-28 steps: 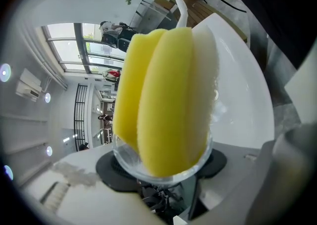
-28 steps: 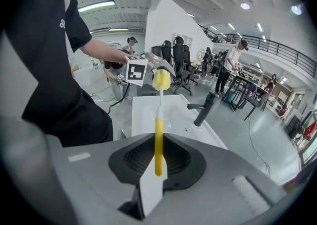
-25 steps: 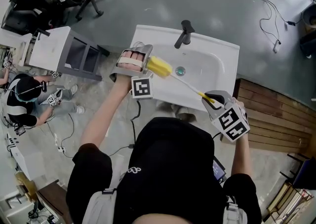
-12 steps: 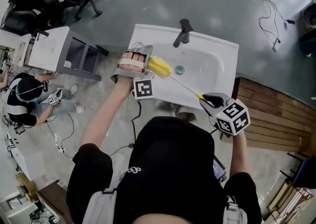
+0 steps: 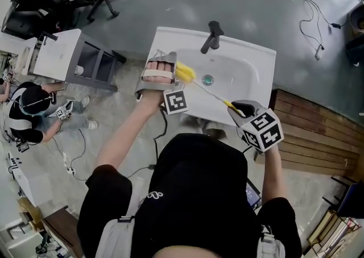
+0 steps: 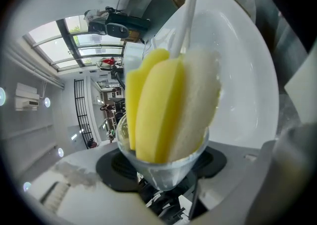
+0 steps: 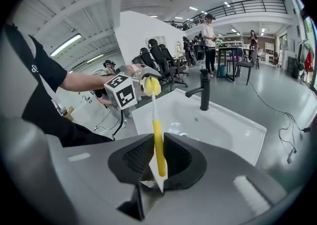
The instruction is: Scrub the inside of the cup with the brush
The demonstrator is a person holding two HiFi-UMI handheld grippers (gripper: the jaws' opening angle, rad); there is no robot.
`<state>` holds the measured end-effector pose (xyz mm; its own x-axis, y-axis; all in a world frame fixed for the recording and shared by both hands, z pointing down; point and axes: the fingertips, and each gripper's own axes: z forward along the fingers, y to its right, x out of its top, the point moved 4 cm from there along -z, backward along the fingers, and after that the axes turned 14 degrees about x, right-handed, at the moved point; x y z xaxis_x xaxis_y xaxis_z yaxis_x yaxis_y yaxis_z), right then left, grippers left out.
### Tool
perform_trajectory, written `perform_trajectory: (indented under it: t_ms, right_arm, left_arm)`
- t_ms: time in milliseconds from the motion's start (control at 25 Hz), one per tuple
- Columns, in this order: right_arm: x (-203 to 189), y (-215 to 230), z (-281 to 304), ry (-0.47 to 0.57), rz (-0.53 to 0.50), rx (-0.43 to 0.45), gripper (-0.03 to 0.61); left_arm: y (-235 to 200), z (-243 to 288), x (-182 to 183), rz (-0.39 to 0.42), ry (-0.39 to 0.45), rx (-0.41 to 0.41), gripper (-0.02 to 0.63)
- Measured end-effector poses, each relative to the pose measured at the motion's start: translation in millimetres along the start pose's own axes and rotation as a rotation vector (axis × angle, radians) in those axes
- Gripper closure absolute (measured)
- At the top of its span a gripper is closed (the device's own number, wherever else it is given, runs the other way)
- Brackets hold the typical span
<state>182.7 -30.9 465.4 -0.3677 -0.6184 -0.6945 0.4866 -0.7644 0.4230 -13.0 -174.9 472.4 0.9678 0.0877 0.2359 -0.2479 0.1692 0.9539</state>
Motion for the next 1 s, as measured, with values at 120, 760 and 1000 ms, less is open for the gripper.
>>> perform_trajectory:
  t_ms: [120, 760, 1000]
  right_arm:
    - [4, 0, 3, -0.004, -0.014, -0.007, 0.520]
    - [23, 10, 13, -0.067, -0.182, -0.023, 0.523]
    - [36, 9, 11, -0.062, -0.237, -0.039, 0.525]
  left_arm:
    - [9, -4, 1, 0.022, 0.005, -0.026, 0.328]
    - [14, -23, 24, 0.076, 0.098, -0.077, 0.328]
    - [9, -30, 37, 0.028, 0.135, -0.076, 0.328]
